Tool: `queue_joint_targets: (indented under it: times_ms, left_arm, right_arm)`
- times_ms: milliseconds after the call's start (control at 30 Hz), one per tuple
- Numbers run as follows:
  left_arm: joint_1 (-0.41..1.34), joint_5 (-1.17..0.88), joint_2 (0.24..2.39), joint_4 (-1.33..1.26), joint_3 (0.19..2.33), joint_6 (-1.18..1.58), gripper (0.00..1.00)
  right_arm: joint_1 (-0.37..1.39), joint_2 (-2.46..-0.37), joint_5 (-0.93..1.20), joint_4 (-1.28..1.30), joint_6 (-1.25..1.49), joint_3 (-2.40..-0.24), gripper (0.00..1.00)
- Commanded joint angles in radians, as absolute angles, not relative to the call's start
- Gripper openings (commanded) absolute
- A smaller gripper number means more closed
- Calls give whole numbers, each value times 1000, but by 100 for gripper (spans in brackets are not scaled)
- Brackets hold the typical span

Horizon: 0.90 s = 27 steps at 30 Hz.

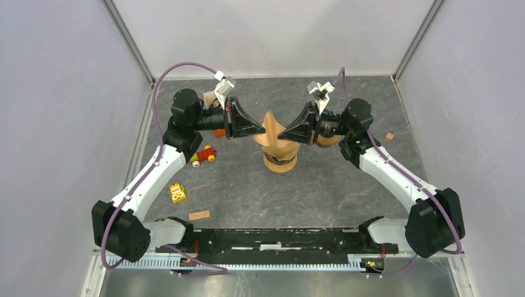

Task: Place the coffee filter in the dripper
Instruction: Pick up the coffee filter from the coffee filter holder.

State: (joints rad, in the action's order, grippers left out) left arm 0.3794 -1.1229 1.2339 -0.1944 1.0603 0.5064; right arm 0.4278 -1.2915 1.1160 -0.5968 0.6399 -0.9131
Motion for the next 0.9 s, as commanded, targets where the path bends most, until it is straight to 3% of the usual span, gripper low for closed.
queue_joint_targets:
  times_ms: [0,333,600,767,867]
  left_arm:
    - [381,-1168,1220,-321,1060,616,2]
    - [361,-1132,1193,-110,1082,448,2]
    - [362,-1021,1204,-54,1104,481,2]
    - [362,-947,1245,-117,1113,710,2]
    - [362,-937,1272,-210,1114,916,2]
  right_arm:
    - [403,-1274,1098,-527,552,-966,0]
    - [341,-1251,1103,-377,429,-1018,1]
    - [339,-1233,1079,-213,255,-1074,32]
    - [340,-1229,922,189,-154,-1258,56]
    - [342,-1215,755,362,-416,-1365,64]
